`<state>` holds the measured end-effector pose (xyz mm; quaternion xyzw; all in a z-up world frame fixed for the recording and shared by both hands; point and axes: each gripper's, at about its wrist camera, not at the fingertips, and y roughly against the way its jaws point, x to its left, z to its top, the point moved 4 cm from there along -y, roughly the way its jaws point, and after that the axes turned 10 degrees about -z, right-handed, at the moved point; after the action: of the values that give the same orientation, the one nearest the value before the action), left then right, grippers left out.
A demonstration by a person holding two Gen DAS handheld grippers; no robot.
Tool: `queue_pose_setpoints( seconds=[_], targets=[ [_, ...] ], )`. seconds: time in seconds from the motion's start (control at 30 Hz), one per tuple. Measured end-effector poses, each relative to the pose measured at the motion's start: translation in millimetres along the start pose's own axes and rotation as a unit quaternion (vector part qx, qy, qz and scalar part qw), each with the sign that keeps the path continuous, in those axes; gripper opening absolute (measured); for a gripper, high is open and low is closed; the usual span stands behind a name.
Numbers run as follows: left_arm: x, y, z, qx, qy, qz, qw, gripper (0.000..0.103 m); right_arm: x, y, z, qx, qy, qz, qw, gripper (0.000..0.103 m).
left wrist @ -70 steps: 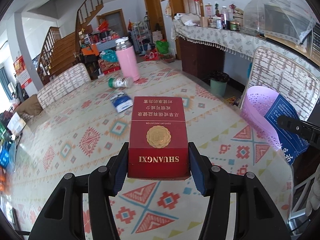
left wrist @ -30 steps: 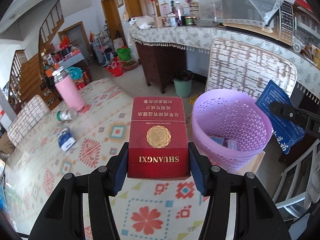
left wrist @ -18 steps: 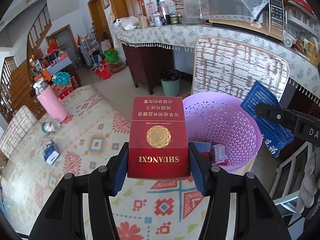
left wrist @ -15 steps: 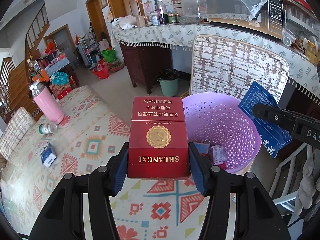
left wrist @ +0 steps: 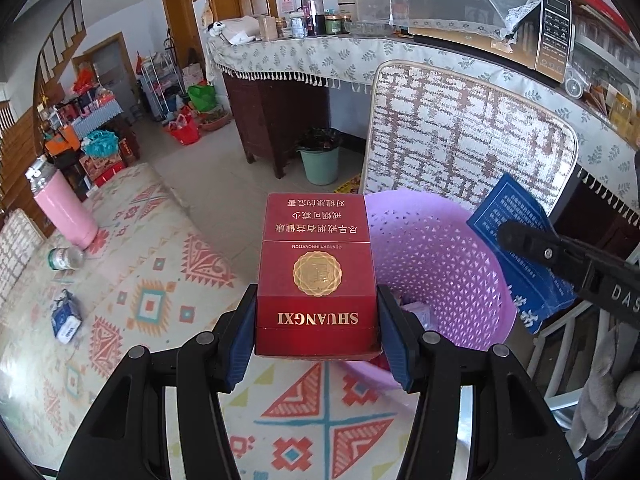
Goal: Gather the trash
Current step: 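Hold both boxes above the lilac basket, moving around it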
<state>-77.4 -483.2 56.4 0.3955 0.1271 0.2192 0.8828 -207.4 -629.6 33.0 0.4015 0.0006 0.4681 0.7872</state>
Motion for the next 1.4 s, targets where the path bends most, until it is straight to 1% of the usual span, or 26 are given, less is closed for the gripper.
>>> queue_pose_setpoints(
  seconds=[0.17, 0.37, 0.53, 0.63, 0.9, 1.1, 1.2, 1.4],
  targets=[
    [0, -8, 6, 0.003, 0.010, -0.017, 0.9998, 0.055, -4, -4, 3, 0.000, -0.007, -0.003, 1.000, 0.036],
    [3, -11, 2, 0.004, 0.016, -0.022, 0.9996, 0.055, -7, -8, 2, 0.004, -0.013, -0.004, 1.000, 0.036],
    [7, -2, -2, -0.007, 0.025, -0.025, 0.9993, 0.055, -4, -6, 2, 0.001, -0.013, 0.002, 1.000, 0.036],
    [9, 10, -5, -0.019, 0.027, -0.020, 0.9993, 0.055, 0, 0, 0, -0.004, -0.010, 0.007, 1.000, 0.036],
    [17, 46, -28, -0.037, 0.029, 0.021, 0.9987, 0.055, 17, 12, -10, -0.002, -0.011, 0.039, 0.999, 0.036],
    [37, 68, -55, -0.040, 0.060, 0.037, 0.9967, 0.055, 45, 19, -32, 0.016, 0.013, 0.064, 0.998, 0.036],
    [51, 83, -71, -0.048, 0.083, 0.048, 0.9943, 0.055, 62, 18, -48, 0.031, 0.030, 0.073, 0.996, 0.036],
    [74, 123, -103, -0.073, 0.115, 0.092, 0.9864, 0.055, 95, 23, -76, 0.051, 0.053, 0.088, 0.993, 0.036]
  ],
)
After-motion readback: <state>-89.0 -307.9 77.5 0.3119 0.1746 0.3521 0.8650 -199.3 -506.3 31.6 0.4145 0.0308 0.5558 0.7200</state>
